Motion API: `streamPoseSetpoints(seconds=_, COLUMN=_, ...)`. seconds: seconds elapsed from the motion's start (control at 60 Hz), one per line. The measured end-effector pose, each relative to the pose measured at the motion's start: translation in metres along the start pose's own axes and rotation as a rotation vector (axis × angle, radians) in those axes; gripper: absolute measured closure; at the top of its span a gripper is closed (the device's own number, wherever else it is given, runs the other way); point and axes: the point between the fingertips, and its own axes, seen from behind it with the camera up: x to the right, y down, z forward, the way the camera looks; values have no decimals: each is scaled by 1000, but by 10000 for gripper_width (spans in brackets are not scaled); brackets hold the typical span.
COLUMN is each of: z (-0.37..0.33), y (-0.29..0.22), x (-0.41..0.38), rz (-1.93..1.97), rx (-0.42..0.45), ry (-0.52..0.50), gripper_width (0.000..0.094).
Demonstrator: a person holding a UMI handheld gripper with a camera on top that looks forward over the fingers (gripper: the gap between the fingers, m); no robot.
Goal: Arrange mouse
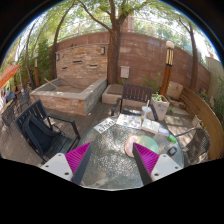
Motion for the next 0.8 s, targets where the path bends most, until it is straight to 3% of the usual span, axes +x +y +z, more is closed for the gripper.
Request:
streamPoseSetpoints(seconds=0.15, z=6, y=29, x=21, rz=35, rx=-58, ry=26, gripper_width=89)
streamPoseSetpoints(seconds=0.433, z=63, y=166, x=163, rz=83, rx=-189, ry=93, gripper_width=97)
streamPoseSetpoints(seconds=0.567, z=102, y=209, x=250, rz=81, rx=-193, ry=129, gripper_width=92)
streamPoseSetpoints(seconds=0.8, z=193, y=223, x=381, rz=158, rx=-124, ry=185, gripper_width=96)
